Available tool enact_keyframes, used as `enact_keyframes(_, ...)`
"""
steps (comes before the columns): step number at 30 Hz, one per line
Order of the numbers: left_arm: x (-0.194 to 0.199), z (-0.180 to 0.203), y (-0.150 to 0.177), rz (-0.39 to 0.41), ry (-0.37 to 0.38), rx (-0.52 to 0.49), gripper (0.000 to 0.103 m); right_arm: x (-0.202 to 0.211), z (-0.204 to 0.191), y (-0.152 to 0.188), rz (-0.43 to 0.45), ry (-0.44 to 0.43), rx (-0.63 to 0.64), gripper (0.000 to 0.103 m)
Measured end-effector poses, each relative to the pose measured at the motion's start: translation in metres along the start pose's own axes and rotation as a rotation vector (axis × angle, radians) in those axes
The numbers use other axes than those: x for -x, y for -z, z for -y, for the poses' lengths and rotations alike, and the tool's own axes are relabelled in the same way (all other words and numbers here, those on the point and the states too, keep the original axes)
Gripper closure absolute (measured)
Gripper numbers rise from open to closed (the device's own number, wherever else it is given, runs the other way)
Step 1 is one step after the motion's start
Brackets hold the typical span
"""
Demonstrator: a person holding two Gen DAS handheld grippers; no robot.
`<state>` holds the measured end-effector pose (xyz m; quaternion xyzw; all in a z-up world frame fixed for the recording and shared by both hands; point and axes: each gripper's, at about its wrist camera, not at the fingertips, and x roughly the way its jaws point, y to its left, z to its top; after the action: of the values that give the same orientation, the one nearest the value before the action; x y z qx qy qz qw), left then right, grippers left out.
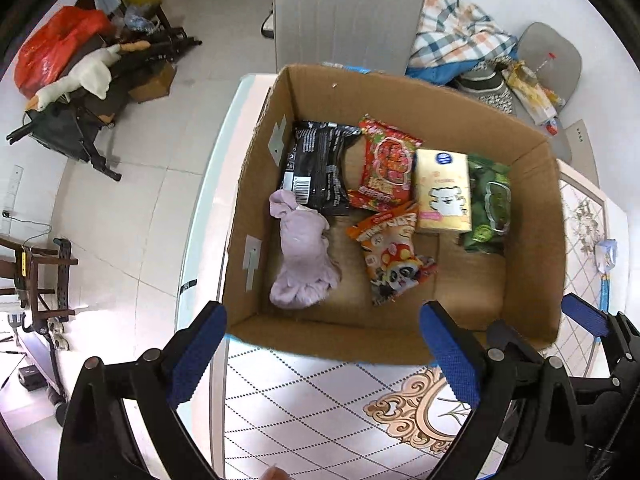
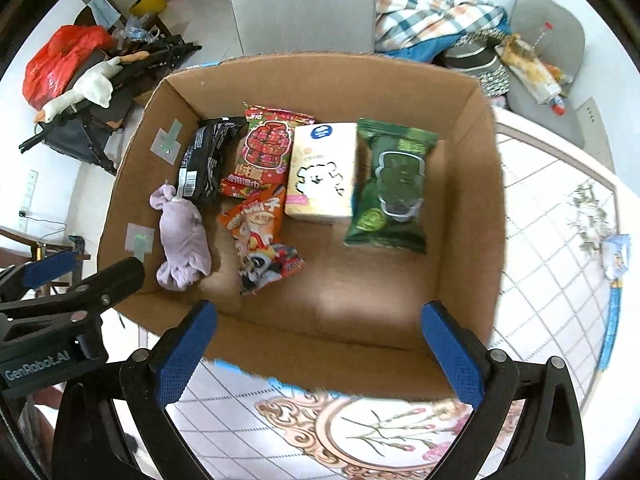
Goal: Organize soft objects
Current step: 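Lower the toy and panda bag into the box and open both tools, then grasp the blue puppy tissue pack with the left tool while the right tool grasps the blue stick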
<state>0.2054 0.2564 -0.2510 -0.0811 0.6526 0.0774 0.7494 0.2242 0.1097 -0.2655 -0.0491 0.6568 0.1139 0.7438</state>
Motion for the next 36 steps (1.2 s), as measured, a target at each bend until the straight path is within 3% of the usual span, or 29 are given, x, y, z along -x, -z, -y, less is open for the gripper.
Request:
enact_keyframes(10,0.054,0.029,0.028,0.089,0.019,-0.038,0.004,0.057,0.015,0.038,0.086,-0.046,-0.006,0.000)
enact_keyframes(17,0.094,0.098,0.021,0.171,0.037,-0.155,0.004,0.092,0.064,0.051,0.131,-0.098,-0.073,0.000)
enact_keyframes(22,0.105,0.194,0.011,0.194,0.071,-0.296,0.004,0.115,0.152,0.067,0.156,-0.074,-0.189,0.000)
enact_keyframes(27,0.093,0.312,0.003,0.192,0.070,-0.475,0.004,0.125,0.272,0.092,0.145,0.018,-0.347,0.000)
enact_keyframes(32,0.060,0.435,-0.001,0.169,0.029,-0.712,0.004,0.114,0.383,0.117,0.100,0.116,-0.462,0.000)
enact_keyframes(36,0.020,0.521,-0.001,0.123,-0.005,-0.864,0.005,0.080,0.463,0.131,0.034,0.155,-0.520,0.000)
